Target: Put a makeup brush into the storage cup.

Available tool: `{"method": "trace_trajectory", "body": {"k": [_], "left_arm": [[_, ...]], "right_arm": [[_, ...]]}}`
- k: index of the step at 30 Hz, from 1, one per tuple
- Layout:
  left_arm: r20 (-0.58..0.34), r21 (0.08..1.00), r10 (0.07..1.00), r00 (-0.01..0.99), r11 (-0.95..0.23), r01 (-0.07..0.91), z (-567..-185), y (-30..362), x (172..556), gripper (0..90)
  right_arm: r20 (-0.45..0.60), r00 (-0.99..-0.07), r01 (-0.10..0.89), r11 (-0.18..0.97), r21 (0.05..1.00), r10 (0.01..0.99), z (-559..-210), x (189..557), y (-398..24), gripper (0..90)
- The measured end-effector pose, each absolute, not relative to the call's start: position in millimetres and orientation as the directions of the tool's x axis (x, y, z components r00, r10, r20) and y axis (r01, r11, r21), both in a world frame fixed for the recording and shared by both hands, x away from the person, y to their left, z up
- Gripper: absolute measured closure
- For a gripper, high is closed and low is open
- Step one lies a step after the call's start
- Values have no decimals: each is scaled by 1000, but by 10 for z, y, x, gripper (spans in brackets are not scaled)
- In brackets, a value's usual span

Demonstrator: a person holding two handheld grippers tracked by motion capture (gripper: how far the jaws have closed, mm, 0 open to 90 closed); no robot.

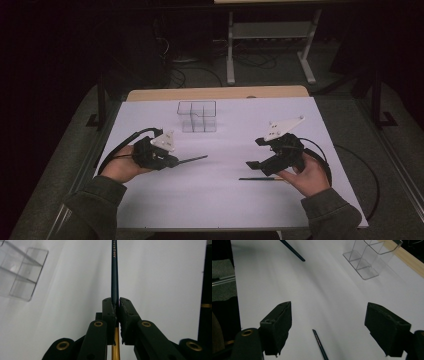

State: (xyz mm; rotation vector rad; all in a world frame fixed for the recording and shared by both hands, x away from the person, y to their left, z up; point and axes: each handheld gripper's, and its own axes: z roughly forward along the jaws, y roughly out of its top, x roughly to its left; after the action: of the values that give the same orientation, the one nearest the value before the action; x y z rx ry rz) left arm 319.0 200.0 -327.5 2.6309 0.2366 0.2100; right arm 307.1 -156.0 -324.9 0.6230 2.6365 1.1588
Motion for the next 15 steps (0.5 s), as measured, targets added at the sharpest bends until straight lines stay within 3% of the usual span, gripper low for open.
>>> {"method": "trace_trajectory", "body": {"k": [15], "left_arm": [[119, 504, 130, 984, -862, 53, -3245, 1764, 3064, 833]], "right_arm": [[-23, -936, 234, 667, 707, 352, -3144, 3103, -1284, 242]]}}
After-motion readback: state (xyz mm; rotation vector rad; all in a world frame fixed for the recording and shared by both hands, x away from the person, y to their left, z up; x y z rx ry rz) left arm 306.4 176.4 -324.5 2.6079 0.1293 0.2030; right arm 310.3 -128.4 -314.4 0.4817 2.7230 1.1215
